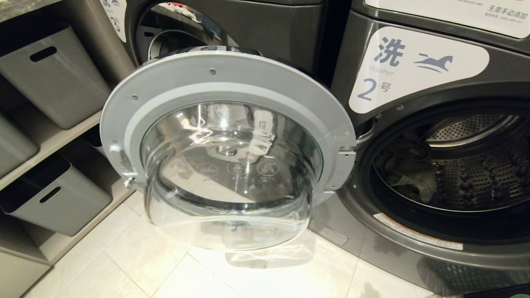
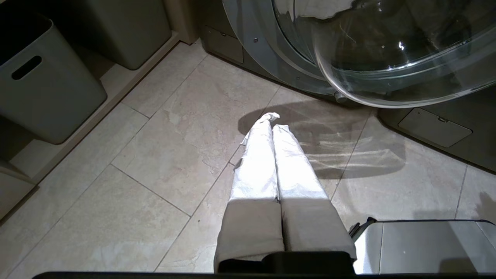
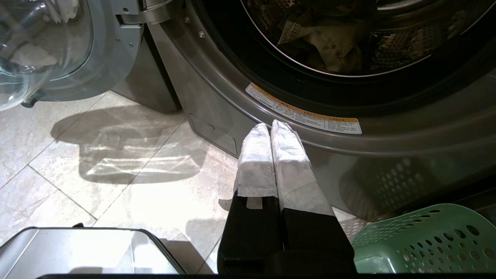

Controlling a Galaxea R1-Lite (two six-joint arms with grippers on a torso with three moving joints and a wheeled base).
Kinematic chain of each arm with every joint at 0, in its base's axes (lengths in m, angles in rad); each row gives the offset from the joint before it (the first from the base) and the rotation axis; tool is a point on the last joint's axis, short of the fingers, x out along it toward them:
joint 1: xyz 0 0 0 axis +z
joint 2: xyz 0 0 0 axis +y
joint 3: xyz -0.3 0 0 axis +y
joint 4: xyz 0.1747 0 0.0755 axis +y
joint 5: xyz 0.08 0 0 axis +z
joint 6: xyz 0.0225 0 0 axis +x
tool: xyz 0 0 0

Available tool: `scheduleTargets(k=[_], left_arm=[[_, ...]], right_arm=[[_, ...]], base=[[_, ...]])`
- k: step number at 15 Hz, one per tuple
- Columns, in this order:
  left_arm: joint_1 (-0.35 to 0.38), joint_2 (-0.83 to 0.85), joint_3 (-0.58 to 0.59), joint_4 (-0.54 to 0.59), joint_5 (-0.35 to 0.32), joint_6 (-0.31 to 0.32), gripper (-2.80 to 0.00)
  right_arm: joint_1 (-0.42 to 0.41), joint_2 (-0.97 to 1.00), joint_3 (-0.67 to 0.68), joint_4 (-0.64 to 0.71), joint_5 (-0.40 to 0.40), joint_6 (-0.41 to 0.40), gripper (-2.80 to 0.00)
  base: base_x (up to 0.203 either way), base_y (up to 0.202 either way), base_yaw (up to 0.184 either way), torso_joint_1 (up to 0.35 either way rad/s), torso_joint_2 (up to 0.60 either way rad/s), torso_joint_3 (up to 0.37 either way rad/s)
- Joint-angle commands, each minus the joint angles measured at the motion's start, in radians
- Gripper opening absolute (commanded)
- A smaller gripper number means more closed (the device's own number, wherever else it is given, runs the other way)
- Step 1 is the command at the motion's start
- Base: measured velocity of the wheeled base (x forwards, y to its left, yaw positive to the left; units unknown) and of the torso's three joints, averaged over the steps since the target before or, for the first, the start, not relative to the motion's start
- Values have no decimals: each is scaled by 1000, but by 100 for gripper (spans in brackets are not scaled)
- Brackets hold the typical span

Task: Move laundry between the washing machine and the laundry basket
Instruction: Pick a cloth and place it into the basket

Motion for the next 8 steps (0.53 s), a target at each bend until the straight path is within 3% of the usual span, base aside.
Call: scheduleTargets(k=[1,8], left_arm=[[0,-1,2,0,0,0,-280],[0,0,2,1,0,-1,-280]], right_arm=[[0,1,0,0,0,-1,-280],[0,1,0,0,0,-1,-280]], base=[[0,0,0,0,0,0],[-3,3,-102,3,2,4]])
